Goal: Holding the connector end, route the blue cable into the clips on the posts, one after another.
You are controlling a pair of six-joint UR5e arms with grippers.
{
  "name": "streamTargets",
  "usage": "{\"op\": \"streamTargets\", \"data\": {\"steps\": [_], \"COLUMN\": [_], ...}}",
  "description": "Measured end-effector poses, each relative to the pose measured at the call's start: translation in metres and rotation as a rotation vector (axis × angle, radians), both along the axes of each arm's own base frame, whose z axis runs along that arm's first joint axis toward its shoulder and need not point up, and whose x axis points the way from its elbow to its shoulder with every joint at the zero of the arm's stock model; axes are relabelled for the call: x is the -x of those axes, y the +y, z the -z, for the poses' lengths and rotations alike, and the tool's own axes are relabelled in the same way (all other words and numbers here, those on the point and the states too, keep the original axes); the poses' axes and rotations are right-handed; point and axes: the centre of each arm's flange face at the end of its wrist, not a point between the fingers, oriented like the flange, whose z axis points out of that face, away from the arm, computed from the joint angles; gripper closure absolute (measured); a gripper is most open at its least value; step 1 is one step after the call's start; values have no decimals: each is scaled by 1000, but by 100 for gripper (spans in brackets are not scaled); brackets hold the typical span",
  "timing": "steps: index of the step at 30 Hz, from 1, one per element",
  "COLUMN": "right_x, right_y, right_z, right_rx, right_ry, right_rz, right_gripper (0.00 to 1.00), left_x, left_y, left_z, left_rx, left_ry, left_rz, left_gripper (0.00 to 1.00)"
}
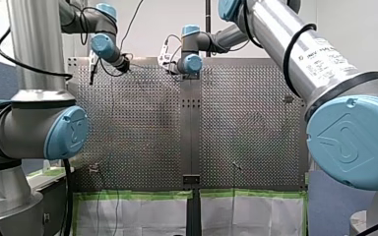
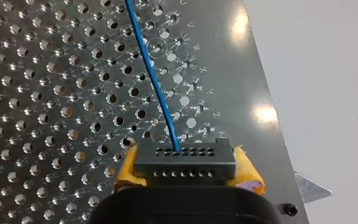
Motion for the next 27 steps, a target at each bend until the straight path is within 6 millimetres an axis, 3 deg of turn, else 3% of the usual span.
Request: {"op": "streamTargets", "data": {"steps": [13,27], "right_x": [2,3], "right_y": [-3,-4], "right_z": [0,0], "right_rx": [0,-1], "right_ry": [0,-1], "right_rz": [1,1], "right_gripper": [100,100], "left_x": [-2,-32], "left_y": [-9,-30], "left_z": [-12,-16], "left_rx": [31,36], "left_ry": [-67,-65], "left_rz": [23,32], "left_gripper": [0,0]}}
